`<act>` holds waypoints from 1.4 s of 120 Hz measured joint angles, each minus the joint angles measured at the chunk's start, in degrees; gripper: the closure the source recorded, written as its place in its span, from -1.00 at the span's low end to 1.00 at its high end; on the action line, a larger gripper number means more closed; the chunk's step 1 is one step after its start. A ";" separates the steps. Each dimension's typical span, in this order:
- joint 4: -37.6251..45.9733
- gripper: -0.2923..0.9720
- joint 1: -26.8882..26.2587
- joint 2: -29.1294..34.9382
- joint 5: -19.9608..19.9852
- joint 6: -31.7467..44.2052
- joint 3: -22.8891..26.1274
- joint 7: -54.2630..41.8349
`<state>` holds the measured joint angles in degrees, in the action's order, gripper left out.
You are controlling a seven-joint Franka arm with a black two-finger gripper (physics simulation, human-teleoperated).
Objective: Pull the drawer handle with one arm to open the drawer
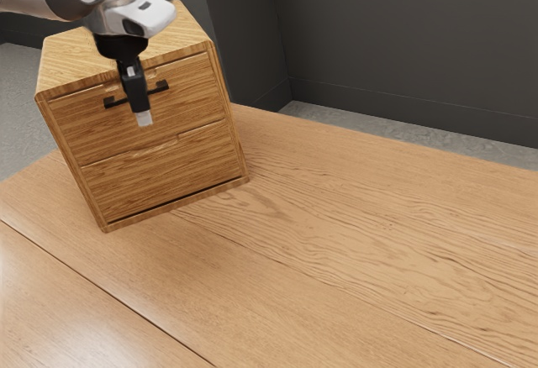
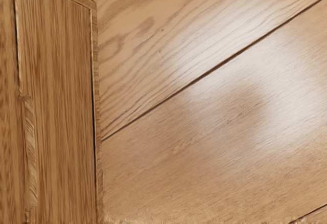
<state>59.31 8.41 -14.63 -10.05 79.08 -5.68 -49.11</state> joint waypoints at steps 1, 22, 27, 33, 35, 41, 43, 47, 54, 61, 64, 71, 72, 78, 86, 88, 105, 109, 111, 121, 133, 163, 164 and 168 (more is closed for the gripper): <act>0.02 -0.53 0.03 -0.08 -0.27 0.23 -0.02 -0.13; -0.07 -0.38 2.31 -2.56 -3.25 5.39 -0.45 -2.59; -0.12 -0.29 2.52 -2.93 -3.55 6.48 -0.52 -3.01; -0.26 -0.20 2.68 -3.27 -3.63 7.79 -0.67 -3.40; -0.30 -0.17 2.70 -3.32 -3.58 8.26 -0.70 -3.49; -0.36 -0.11 3.05 -3.47 -3.20 9.60 -0.77 -3.73; -0.37 -0.09 3.21 -3.55 -3.09 10.07 -0.78 -3.81; -0.39 -0.05 3.38 -3.78 -2.91 10.97 -0.79 -3.95; -0.40 0.00 3.55 -4.20 -2.70 12.44 -0.81 -4.18; -0.40 0.04 3.60 -4.45 -2.56 13.85 -0.83 -4.39; -0.40 0.05 3.60 -4.54 -2.52 14.40 -0.89 -4.47; -0.40 0.07 3.63 -4.74 -2.48 15.53 -1.48 -4.67; -0.40 0.07 3.65 -4.75 -2.47 15.67 -1.55 -4.69; -0.36 0.09 3.65 -4.91 -2.46 16.42 -2.21 -4.85; -0.15 0.14 3.61 -5.13 -2.40 17.19 -2.57 -5.03; -0.03 0.16 3.59 -5.17 -2.38 17.34 -2.62 -5.07; 1.87 0.43 3.00 -5.23 -2.18 18.29 -2.86 -5.16; 2.55 0.45 3.03 -5.12 -2.07 18.47 -2.97 -5.17; 2.94 0.48 2.97 -5.02 -2.01 18.55 -3.22 -5.17; 5.50 0.76 2.71 -3.75 -1.81 19.12 -3.83 -5.17; 8.97 0.83 1.68 -1.32 -1.64 20.75 -4.78 -5.07; 17.16 0.73 -5.96 4.45 -1.22 24.16 -11.29 -5.01; 17.46 0.72 -6.07 4.70 -1.23 24.29 -11.29 -5.01; 18.37 0.71 -6.51 5.59 -1.27 24.76 -11.37 -5.00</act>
<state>77.68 1.90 -9.04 -11.32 103.84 -17.05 -54.11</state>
